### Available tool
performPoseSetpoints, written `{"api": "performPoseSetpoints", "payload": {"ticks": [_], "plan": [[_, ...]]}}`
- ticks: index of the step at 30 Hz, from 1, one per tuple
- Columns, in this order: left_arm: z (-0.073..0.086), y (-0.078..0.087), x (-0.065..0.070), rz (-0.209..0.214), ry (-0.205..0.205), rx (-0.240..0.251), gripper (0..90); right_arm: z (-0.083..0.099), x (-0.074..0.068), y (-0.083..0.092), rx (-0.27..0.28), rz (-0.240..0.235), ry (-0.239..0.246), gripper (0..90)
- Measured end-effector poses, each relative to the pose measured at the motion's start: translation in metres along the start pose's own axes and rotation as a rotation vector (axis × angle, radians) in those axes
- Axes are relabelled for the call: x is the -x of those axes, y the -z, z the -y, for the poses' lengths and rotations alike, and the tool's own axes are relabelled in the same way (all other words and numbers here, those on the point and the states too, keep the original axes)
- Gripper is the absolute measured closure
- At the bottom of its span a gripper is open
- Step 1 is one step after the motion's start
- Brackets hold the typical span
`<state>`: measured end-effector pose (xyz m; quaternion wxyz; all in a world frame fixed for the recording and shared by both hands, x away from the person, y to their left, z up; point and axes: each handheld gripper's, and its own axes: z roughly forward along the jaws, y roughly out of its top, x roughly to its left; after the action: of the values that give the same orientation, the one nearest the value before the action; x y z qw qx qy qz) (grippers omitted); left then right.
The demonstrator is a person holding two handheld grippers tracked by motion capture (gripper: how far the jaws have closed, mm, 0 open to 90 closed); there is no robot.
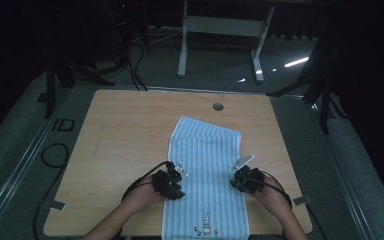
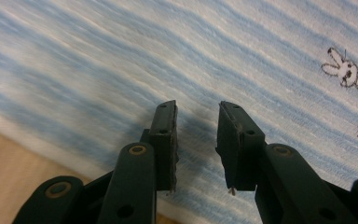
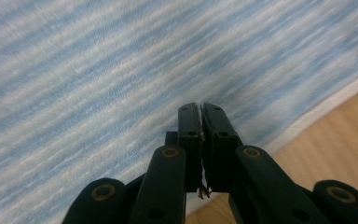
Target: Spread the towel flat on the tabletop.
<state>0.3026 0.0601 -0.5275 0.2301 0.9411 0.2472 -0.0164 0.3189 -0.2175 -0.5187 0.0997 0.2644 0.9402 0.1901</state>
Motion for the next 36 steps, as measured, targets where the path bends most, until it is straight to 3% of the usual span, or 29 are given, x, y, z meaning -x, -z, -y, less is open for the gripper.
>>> {"api": "performPoseSetpoints", "payload": {"ticks": [3, 8, 10, 11, 12, 14, 15, 16, 17, 20, 22, 26, 27, 30, 36], "plan": [[0.001, -0.002, 0.002, 0.004, -0.002, 0.001, 67.3, 0.004, -0.005, -0.005, -0.024, -0.011, 0.007, 86.4], [0.003, -0.002, 0.008, 0.007, -0.016, -0.001, 64.9, 0.013, -0.012, -0.003, 0.001, 0.007, -0.001, 86.4], [0.005, -0.003, 0.017, 0.033, -0.030, -0.013, 65.1, 0.020, -0.021, 0.002, -0.017, -0.015, 0.007, 86.3], [0.005, -0.003, 0.020, 0.060, -0.038, -0.024, 66.0, 0.021, -0.023, 0.004, -0.025, -0.041, 0.005, 85.9], [0.005, -0.003, 0.020, 0.060, -0.038, -0.024, 66.5, 0.023, -0.025, 0.005, -0.034, -0.075, 0.013, 85.0], [0.005, -0.003, 0.023, 0.074, -0.047, -0.031, 66.5, 0.023, -0.025, 0.005, -0.034, -0.075, 0.013, 85.0], [0.004, 0.000, 0.027, 0.066, -0.068, -0.028, 66.5, 0.024, -0.026, 0.007, -0.043, -0.102, 0.028, 83.1], [0.003, 0.003, 0.027, 0.060, -0.069, -0.019, 68.1, 0.025, -0.028, 0.012, -0.022, -0.080, 0.035, 82.7], [0.001, 0.007, 0.022, 0.026, -0.052, 0.002, 68.1, 0.025, -0.026, 0.017, 0.003, -0.057, 0.017, 83.8], [-0.001, 0.008, 0.019, 0.014, -0.040, 0.014, 68.4, 0.025, -0.024, 0.018, 0.002, -0.035, 0.003, 84.6], [-0.005, 0.007, 0.002, -0.010, -0.005, 0.030, 68.4, 0.023, -0.014, 0.013, 0.004, 0.000, -0.030, 85.2], [-0.007, 0.003, -0.008, -0.030, 0.027, 0.037, 68.3, 0.022, -0.008, 0.009, 0.007, 0.015, -0.041, 85.2], [-0.009, -0.004, -0.018, -0.049, 0.056, 0.028, 68.2, 0.020, 0.003, 0.001, -0.017, 0.046, -0.060, 85.1], [-0.011, -0.005, -0.026, -0.054, 0.079, 0.050, 68.4, 0.020, 0.013, -0.001, -0.007, 0.042, -0.086, 85.1], [-0.023, -0.009, -0.034, -0.068, 0.078, 0.049, 65.6, 0.018, 0.034, -0.004, -0.004, 0.039, -0.128, 85.1]]}}
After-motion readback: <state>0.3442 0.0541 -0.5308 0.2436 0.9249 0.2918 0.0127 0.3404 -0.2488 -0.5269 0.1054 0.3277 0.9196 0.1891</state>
